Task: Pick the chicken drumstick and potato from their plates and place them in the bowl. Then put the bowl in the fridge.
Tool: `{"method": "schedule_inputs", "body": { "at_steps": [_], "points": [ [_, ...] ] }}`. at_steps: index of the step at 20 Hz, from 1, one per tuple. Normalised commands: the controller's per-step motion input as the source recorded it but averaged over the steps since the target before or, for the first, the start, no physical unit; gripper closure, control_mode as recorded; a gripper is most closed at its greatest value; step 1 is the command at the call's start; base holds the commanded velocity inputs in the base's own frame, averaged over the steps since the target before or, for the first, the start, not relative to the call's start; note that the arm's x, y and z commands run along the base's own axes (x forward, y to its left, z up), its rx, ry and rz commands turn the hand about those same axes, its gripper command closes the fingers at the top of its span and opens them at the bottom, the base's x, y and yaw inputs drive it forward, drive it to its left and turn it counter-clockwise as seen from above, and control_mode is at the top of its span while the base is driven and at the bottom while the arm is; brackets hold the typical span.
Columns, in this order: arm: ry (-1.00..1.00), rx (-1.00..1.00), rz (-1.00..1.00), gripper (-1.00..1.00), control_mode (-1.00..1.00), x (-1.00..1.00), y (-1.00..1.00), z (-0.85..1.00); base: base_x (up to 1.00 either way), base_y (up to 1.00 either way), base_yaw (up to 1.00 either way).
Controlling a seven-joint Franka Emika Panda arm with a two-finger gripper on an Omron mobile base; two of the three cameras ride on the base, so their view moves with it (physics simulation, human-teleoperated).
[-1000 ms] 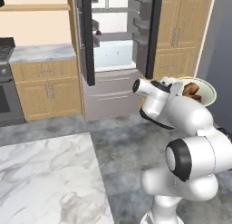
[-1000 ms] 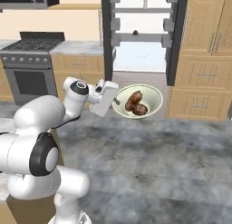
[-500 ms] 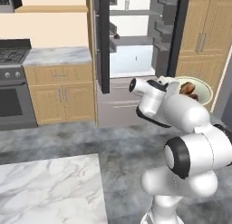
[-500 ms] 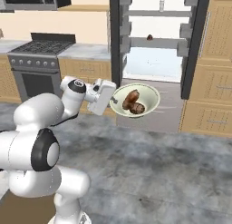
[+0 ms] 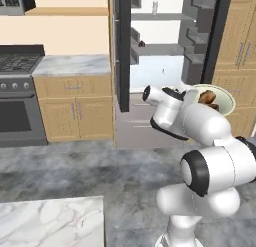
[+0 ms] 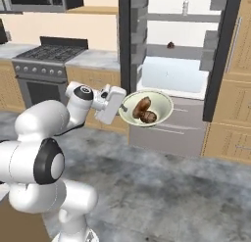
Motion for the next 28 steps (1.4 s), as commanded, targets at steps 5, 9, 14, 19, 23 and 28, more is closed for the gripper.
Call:
{"method": "schedule_inputs", "body": {
  "at_steps": [5, 9, 14, 19, 23, 28],
  "points": [
    [0.00, 0.00, 0.00, 1.00, 1.00, 0.00, 0.00, 0.00, 0.53, -0.49, 0.15],
    [0.00, 0.00, 0.00, 1.00, 1.00, 0.00, 0.00, 0.00, 0.55, -0.55, 0.04],
    [0.00, 0.00, 0.00, 1.00, 1.00, 0.00, 0.00, 0.00, 0.65, -0.47, 0.03],
    [0.00, 0.00, 0.00, 1.00, 1.00, 0.00, 0.00, 0.00, 0.60, -0.49, 0.06],
    [0.00, 0.00, 0.00, 1.00, 1.00, 0.00, 0.00, 0.00, 0.57, -0.49, 0.08],
    [0.00, 0.00, 0.00, 1.00, 1.00, 0.00, 0.00, 0.00, 0.50, -0.45, 0.17]
  ]
}}
